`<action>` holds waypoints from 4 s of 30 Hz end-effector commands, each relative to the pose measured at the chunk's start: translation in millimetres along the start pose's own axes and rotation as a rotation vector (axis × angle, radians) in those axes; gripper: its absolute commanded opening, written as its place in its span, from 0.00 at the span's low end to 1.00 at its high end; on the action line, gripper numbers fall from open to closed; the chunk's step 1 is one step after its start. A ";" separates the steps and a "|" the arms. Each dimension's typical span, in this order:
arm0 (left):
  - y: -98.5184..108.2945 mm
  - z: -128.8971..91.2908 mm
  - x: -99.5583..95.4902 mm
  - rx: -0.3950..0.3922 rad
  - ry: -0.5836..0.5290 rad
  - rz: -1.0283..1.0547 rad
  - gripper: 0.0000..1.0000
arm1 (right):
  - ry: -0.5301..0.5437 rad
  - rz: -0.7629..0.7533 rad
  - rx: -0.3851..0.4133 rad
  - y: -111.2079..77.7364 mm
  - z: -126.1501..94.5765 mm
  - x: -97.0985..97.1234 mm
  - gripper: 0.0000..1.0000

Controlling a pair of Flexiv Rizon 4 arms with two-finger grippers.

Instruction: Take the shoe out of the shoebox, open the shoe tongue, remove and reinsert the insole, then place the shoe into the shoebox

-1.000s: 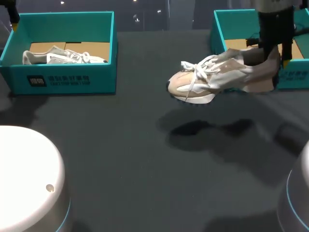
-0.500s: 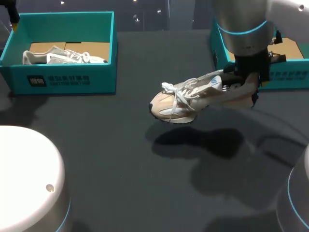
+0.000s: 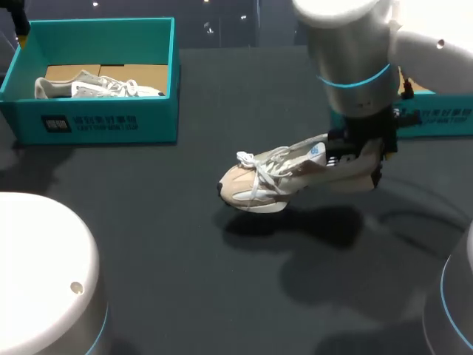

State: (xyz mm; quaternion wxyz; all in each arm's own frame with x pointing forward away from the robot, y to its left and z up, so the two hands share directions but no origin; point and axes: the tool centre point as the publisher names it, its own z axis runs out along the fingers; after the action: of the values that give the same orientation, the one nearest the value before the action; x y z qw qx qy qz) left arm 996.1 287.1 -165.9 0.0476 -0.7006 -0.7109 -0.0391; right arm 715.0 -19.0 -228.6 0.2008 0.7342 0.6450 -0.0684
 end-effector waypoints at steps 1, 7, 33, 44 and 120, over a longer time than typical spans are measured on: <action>-0.6 -0.1 0.1 -0.001 0.001 0.000 1.00 | -0.027 0.013 0.005 -10.0 13.0 27.7 0.00; -0.6 -0.1 0.1 -0.001 0.001 0.000 1.00 | -0.018 0.011 0.017 -22.7 23.8 38.7 0.00; -0.6 -0.1 0.1 -0.001 0.001 0.000 1.00 | 0.076 -0.029 0.059 -58.3 83.7 87.7 0.00; -0.6 -0.1 0.1 -0.001 0.001 0.000 1.00 | 0.128 -0.038 0.094 -70.4 95.5 102.6 0.00; -0.6 -0.1 0.1 -0.001 0.001 0.000 1.00 | 1.128 -0.901 -0.839 -39.3 45.6 4.2 1.00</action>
State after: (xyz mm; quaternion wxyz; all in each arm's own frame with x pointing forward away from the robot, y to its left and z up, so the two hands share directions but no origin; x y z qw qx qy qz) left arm 996.1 287.1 -165.9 0.0477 -0.7006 -0.7109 -0.0390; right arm 697.1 -2.0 -278.1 0.0829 0.3839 0.9095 0.1366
